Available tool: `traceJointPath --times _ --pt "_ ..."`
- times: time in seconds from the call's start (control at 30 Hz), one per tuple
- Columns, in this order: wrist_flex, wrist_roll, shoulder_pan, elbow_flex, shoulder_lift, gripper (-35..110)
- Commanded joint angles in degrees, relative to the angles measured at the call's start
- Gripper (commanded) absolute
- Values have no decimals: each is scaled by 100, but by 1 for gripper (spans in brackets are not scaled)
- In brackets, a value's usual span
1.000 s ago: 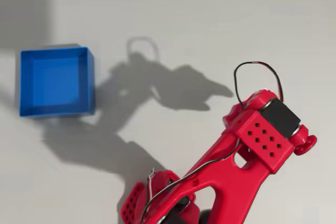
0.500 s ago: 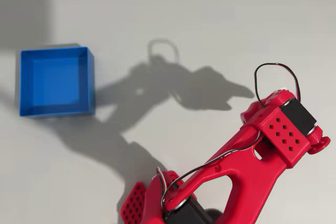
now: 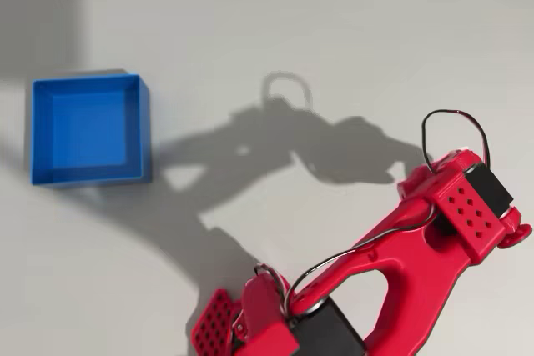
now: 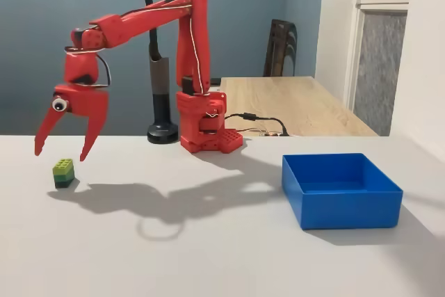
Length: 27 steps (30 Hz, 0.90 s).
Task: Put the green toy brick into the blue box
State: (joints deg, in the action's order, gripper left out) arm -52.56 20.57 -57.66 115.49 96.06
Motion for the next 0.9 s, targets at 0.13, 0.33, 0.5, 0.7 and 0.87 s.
traceJointPath --times 0.13,0.33,0.5,0.7,0.87 --pt "404 -18 -220 105 -18 28" --pt "580 0 -255 149 -264 28" --pt "606 79 -220 185 -466 26" --pt "1055 97 -202 475 -659 24" --pt "1283 97 -158 642 -703 21"
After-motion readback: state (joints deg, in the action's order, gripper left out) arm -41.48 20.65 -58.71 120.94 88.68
